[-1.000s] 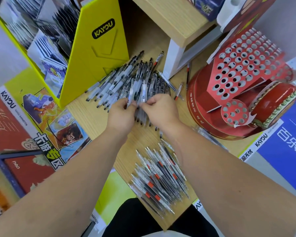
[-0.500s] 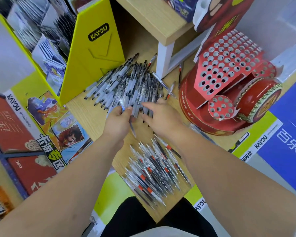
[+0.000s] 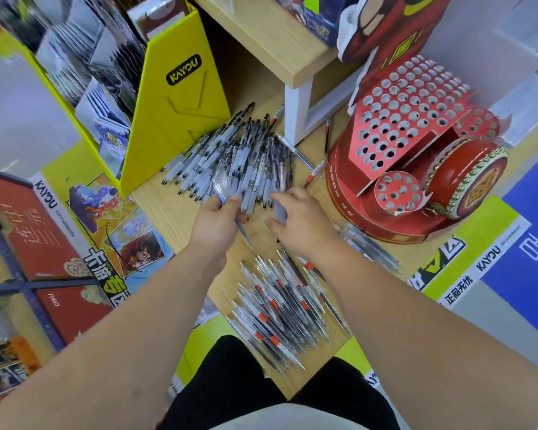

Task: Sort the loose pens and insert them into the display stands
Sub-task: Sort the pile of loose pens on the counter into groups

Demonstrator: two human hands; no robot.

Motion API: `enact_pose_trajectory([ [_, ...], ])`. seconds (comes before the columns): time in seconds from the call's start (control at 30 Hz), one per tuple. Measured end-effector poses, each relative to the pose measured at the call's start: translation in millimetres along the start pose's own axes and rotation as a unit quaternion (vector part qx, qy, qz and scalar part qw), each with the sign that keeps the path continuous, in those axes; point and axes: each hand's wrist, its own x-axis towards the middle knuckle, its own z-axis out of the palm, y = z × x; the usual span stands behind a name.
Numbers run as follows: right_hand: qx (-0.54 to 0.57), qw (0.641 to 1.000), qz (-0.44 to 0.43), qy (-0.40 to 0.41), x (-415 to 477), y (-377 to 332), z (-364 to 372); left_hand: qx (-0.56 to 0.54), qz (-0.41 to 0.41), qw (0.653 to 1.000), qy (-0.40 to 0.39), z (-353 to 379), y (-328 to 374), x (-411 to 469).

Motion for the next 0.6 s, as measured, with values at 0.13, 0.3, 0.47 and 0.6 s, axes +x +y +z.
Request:
enact_pose_trajectory([
  [0.13,-0.005,1.0,0.0,0.016,0,-13,7,0.022,0.007,1.0,-0.015,-10,3,6],
  [0.3,-0.006,0.998,0.054,0.039,-1,-25,9,0.038,0.003,0.996,-0.074,-35,4,31],
  [0.47,0.084,0.978,0.171,0.087,-3,-55,15,0.09,-0.004,0.978,-0.189,-80,14,42],
  [0.6,0.112,0.961,0.227,0.11,1,-77,22,0.115,0.001,0.968,-0.225,-113,20,47],
])
